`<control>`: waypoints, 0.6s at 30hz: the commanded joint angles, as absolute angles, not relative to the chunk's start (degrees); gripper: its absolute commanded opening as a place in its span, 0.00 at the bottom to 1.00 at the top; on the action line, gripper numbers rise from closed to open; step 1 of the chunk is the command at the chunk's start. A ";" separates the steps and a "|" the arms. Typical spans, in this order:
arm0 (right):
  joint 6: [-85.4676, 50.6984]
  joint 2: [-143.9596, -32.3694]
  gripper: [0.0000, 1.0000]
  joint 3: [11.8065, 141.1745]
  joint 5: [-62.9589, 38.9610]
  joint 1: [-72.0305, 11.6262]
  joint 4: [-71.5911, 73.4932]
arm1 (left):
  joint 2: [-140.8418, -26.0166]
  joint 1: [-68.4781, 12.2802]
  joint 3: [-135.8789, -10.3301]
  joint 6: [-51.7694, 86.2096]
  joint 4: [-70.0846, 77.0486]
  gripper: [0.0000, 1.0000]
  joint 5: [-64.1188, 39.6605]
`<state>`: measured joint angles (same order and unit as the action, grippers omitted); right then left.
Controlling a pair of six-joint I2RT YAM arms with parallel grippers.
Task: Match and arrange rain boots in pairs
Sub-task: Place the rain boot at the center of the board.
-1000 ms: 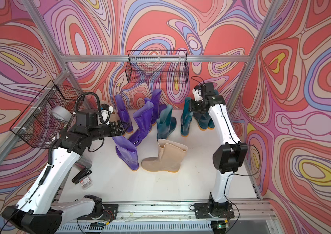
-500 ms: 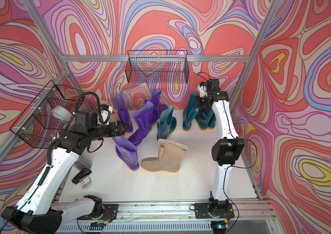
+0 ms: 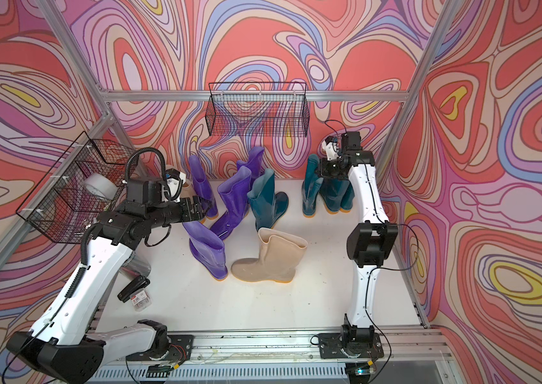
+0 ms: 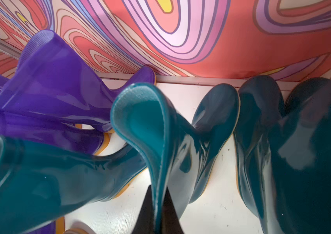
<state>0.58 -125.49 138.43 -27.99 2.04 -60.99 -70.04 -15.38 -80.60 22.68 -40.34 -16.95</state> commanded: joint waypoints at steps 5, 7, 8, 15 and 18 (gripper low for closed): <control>1.33 -124.49 0.00 138.73 -32.85 2.24 -54.59 | -70.92 -15.48 -82.13 23.16 -40.26 0.86 -17.49; 1.08 -124.70 0.00 139.21 -35.83 2.20 -54.74 | -70.92 -15.50 -82.17 23.01 -40.24 0.86 -17.31; 0.89 -124.80 0.00 139.62 -37.39 2.13 -54.78 | -71.02 -15.53 -82.26 22.94 -40.34 0.86 -17.23; 2.70 -125.56 0.00 140.42 -40.26 2.12 -56.04 | -71.80 -15.49 -82.08 23.29 -39.54 0.86 -17.70; 2.49 -125.16 0.00 139.47 -38.58 2.21 -55.20 | -72.16 -15.54 -82.18 23.35 -39.43 0.86 -17.80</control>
<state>1.06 -126.08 138.52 -36.03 2.17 -59.72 -71.64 -15.38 -80.75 22.74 -40.18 -17.17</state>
